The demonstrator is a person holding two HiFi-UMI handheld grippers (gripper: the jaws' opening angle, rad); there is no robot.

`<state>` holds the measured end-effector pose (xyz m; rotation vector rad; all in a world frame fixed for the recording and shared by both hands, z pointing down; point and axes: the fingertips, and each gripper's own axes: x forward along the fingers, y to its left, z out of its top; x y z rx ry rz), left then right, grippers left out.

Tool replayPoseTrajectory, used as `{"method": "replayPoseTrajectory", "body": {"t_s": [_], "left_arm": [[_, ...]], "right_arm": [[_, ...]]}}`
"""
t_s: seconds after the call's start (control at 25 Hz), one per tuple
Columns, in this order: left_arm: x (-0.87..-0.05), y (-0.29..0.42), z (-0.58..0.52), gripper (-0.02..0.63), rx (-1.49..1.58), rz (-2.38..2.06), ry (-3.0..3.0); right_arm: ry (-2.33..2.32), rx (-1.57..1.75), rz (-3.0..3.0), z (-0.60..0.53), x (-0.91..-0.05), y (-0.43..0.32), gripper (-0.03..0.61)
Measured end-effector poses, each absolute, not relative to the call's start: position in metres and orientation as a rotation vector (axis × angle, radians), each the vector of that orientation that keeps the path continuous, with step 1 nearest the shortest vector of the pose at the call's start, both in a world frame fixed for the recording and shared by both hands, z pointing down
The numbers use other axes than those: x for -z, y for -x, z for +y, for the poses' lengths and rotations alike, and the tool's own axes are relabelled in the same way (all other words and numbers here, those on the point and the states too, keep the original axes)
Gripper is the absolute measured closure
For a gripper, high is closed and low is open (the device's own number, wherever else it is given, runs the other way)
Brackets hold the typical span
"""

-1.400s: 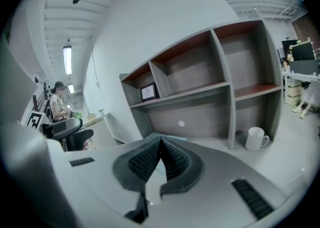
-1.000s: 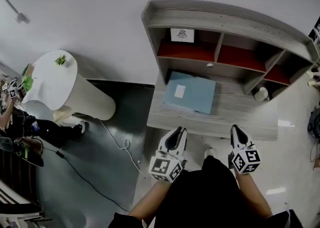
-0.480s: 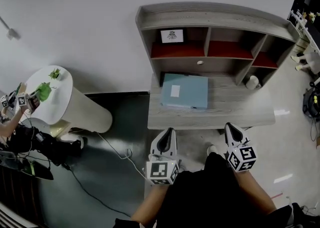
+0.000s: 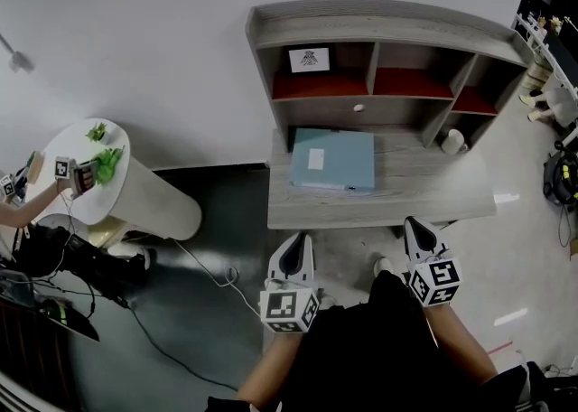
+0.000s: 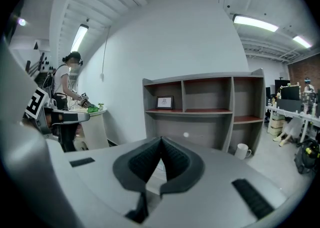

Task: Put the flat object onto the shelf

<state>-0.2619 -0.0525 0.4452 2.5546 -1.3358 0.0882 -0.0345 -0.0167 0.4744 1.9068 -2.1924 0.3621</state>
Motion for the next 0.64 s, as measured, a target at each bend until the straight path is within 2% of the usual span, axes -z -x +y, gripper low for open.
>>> {"method": "replayPoseTrajectory", "body": {"t_s": [0.64], "left_arm": [[-0.453, 0.264, -0.045, 0.597, -0.098, -1.321, -2.549]], "right_arm": [[-1.853, -0.343, -2.22, -0.015, -0.477, 0.053, 0.581]]}}
